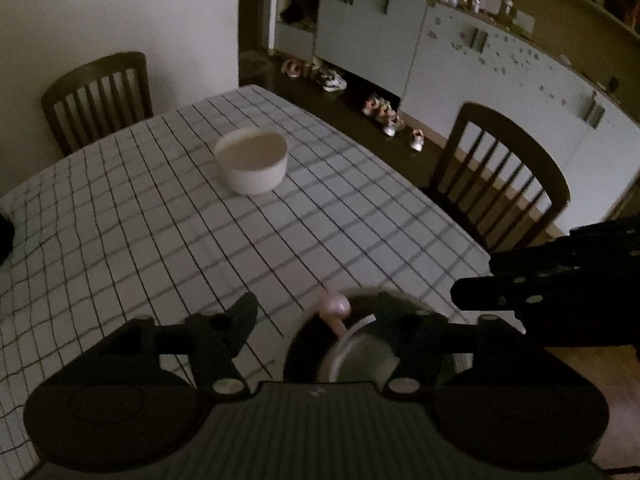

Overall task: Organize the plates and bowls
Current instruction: 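Open both grippers to release the dark bowl, then move both grippers to the rim of the cream-white bowl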

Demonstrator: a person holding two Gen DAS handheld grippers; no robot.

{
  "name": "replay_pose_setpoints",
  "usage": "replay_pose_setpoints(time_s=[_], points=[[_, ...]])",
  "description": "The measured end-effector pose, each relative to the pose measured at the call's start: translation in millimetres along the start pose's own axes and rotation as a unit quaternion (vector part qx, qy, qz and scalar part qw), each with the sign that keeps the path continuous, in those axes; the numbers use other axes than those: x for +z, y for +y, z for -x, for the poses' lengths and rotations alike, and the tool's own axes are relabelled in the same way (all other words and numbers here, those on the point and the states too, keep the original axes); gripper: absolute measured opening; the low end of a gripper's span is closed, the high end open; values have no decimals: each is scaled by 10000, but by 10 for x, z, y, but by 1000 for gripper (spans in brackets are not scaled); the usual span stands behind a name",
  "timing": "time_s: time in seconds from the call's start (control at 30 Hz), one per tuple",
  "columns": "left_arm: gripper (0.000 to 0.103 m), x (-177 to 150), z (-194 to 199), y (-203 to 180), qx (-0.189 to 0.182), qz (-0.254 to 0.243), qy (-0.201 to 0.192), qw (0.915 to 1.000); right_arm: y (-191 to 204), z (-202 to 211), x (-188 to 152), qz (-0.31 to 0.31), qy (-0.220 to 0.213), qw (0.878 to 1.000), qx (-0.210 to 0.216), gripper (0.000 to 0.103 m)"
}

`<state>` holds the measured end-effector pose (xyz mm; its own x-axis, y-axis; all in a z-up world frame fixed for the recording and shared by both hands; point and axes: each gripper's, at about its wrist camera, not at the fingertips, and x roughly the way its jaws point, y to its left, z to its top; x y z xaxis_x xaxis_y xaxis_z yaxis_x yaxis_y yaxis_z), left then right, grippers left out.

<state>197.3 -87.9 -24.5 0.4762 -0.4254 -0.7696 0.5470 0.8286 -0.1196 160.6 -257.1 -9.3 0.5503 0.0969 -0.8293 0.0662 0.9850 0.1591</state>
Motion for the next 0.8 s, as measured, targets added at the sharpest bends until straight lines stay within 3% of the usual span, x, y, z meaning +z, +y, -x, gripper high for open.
replay_pose_setpoints(time_s=[0.33,0.6,0.8], points=[[76,431,-112,95,269,268,-286,9989,-129,-115,451,411,-247,9988,124,67],[78,748,-424,188,494,566,-315,9967,-334,-333,856,628,-530,9960,354,98],[78,979,-719,278,810,707,-330,9937,-483,-633,1163,689,-557,9954,366,101]])
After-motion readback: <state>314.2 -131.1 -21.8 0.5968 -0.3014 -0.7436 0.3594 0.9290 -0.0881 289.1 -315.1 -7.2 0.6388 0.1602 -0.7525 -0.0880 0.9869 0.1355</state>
